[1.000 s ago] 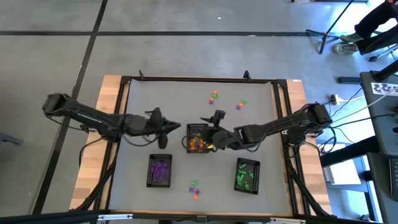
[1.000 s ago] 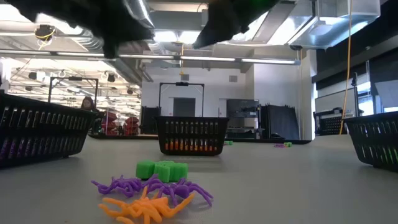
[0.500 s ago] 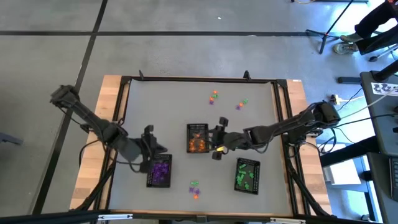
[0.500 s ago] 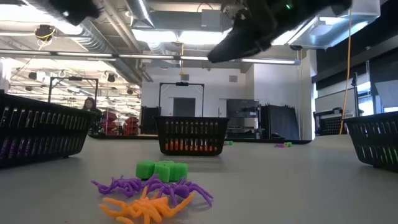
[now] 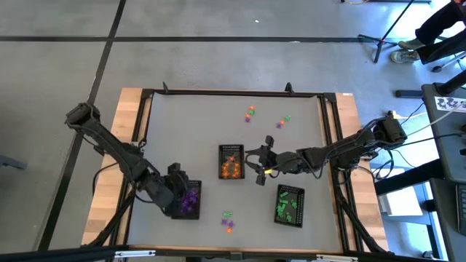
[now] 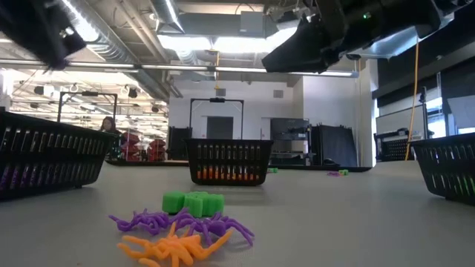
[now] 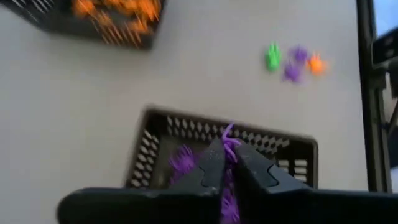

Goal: Sort Halloween decoration
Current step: Put the violet spider toy into the bottom left black bin, then put the green skeleton toy into the bottom right black bin

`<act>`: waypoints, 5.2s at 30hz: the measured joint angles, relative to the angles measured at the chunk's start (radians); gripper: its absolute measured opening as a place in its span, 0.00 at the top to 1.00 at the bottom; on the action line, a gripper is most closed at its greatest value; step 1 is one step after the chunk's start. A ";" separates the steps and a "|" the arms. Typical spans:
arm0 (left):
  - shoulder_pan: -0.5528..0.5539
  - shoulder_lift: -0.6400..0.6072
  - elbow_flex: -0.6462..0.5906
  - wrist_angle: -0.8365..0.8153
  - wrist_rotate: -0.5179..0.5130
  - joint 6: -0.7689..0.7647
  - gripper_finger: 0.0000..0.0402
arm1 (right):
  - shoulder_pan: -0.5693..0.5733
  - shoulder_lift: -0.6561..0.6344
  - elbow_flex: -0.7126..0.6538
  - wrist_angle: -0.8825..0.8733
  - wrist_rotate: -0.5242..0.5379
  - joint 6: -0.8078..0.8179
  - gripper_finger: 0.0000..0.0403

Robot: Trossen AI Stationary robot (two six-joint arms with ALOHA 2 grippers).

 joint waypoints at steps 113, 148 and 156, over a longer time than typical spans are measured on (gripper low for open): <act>0.438 -0.304 -0.681 1.439 -0.454 0.644 0.67 | -0.923 0.135 0.027 -0.733 -0.201 0.240 0.93; 0.452 -0.304 -0.681 1.432 -0.449 0.612 0.67 | -0.427 -0.180 0.026 -1.048 -0.237 0.520 0.81; 0.452 -0.304 -0.681 1.431 -0.426 0.610 0.67 | -0.517 0.012 0.025 -1.053 -0.236 0.543 0.56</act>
